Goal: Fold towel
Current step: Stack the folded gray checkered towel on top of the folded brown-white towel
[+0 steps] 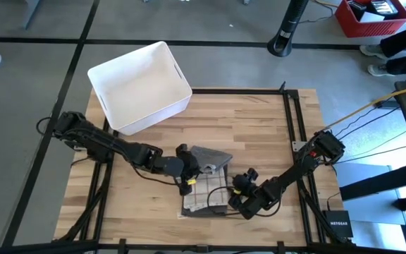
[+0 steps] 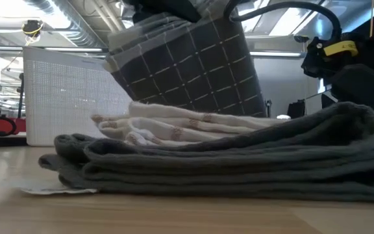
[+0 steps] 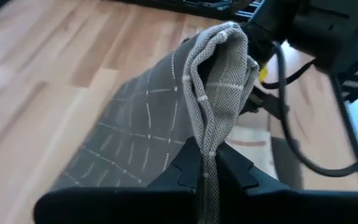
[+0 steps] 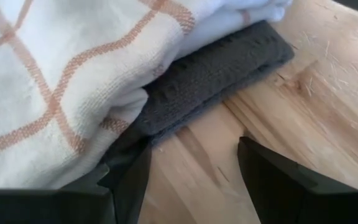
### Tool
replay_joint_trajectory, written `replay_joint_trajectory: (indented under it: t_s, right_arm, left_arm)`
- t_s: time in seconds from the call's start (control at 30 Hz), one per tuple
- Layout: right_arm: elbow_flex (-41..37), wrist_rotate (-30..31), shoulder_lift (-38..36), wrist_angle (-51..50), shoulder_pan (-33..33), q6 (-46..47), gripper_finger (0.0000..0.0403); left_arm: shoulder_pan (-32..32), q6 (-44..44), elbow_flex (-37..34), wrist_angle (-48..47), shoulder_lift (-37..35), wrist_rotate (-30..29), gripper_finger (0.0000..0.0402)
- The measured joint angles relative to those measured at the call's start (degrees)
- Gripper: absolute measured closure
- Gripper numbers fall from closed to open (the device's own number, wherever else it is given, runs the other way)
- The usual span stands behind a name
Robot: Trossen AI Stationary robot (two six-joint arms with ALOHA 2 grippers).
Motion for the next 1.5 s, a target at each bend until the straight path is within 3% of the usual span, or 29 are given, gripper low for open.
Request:
replay_joint_trajectory:
  t_s: [0.33, 0.73, 1.0, 1.17, 1.5]
  right_arm:
    - [-0.04, 0.74, 0.20, 1.04, 0.02, 1.43, 0.0162]
    - [0.00, -0.82, 0.17, 1.39, 0.17, -1.82, 0.0162]
    - [0.02, -0.97, 0.17, 1.55, 0.17, -3.23, 0.0162]
    - [0.02, -1.01, 0.17, 1.55, 0.16, -3.37, 0.0162]
    - [0.02, -0.85, 0.17, 1.60, 0.16, -3.48, 0.0162]
  left_arm:
    - [1.30, -1.72, -0.23, -1.06, -0.23, 0.20, 0.0394]
    - [6.76, -2.06, 15.20, -31.95, -0.94, -2.77, 0.0396]
    - [6.24, -2.47, 15.26, -24.55, -0.92, -0.77, 0.0394]
    - [4.51, -3.92, 15.26, -23.66, -0.92, 3.81, 0.0396]
    - [1.25, -10.00, 14.50, -18.89, -0.31, 3.98, 0.0388]
